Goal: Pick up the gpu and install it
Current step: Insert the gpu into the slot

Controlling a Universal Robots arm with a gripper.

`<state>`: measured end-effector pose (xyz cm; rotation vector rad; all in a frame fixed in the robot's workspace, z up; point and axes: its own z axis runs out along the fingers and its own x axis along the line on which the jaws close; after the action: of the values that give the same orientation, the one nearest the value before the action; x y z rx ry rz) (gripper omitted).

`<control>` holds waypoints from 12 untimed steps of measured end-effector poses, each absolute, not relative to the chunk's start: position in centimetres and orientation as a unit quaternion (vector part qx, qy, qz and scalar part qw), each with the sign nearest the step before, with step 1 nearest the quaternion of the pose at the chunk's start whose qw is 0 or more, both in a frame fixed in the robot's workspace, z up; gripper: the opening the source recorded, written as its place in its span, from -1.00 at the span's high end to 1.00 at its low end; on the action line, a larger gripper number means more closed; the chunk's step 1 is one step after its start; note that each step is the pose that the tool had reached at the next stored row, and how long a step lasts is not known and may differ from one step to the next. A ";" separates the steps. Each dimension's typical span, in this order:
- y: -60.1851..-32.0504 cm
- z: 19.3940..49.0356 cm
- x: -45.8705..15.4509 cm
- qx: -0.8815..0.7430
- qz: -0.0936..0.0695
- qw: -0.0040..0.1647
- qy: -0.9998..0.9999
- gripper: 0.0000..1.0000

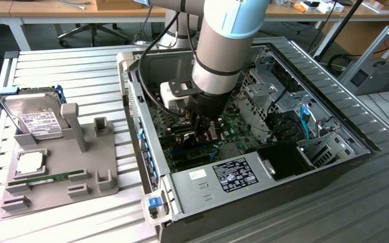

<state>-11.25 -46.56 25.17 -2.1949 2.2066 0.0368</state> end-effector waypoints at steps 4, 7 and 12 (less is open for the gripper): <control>-46.5 25.2 -11.3 -0.705 0.012 0.015 0.709 0.45; -46.5 25.1 -11.3 -0.705 0.012 0.014 0.709 0.45; -46.4 25.0 -11.3 -0.704 0.012 0.014 0.710 0.45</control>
<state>-11.28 -46.45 25.02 -2.1929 2.2087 0.0368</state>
